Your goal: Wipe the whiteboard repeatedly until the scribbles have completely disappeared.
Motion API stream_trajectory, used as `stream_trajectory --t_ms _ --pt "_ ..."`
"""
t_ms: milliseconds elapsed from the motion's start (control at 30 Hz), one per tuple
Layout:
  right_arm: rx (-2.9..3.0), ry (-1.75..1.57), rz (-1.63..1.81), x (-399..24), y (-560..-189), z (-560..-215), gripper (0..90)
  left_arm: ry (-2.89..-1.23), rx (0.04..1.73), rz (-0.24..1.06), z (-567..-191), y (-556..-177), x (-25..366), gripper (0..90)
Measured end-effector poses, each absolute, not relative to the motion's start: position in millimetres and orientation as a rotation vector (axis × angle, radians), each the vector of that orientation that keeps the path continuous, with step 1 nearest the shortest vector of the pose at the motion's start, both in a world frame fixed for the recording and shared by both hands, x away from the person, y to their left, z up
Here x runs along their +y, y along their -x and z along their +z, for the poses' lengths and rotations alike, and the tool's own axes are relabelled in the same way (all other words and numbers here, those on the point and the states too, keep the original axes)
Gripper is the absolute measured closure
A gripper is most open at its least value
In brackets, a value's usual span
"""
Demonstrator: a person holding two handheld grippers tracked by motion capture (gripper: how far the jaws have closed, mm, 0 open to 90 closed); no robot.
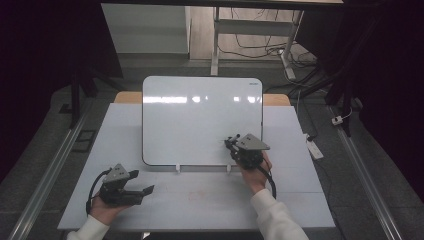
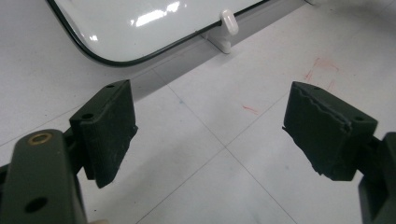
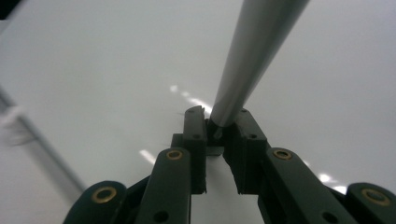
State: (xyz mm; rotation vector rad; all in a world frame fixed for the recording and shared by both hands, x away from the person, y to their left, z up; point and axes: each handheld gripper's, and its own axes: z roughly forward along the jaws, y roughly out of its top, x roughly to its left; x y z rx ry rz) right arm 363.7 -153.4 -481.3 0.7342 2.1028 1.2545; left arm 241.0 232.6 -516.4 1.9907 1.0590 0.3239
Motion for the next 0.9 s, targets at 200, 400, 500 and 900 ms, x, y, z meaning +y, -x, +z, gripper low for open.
stream_trajectory --t_ms 200,400,500,900 --pt "2.069 -0.705 1.229 -154.4 -369.2 -476.2 77.7 -1.989 1.060 0.323 -516.8 -240.8 233.5 17.4" --pt "2.093 -0.707 1.254 -150.0 -369.0 -477.7 77.7 -1.992 1.061 0.321 -517.2 -241.6 233.0 17.4" --pt "2.123 -0.625 1.225 -134.3 -364.6 -481.5 77.6 -1.989 1.058 0.325 -516.5 -240.6 233.3 17.4" --pt "2.082 -0.690 1.269 -143.1 -369.5 -479.3 77.6 -1.985 1.060 0.326 -516.4 -240.5 234.3 17.4"
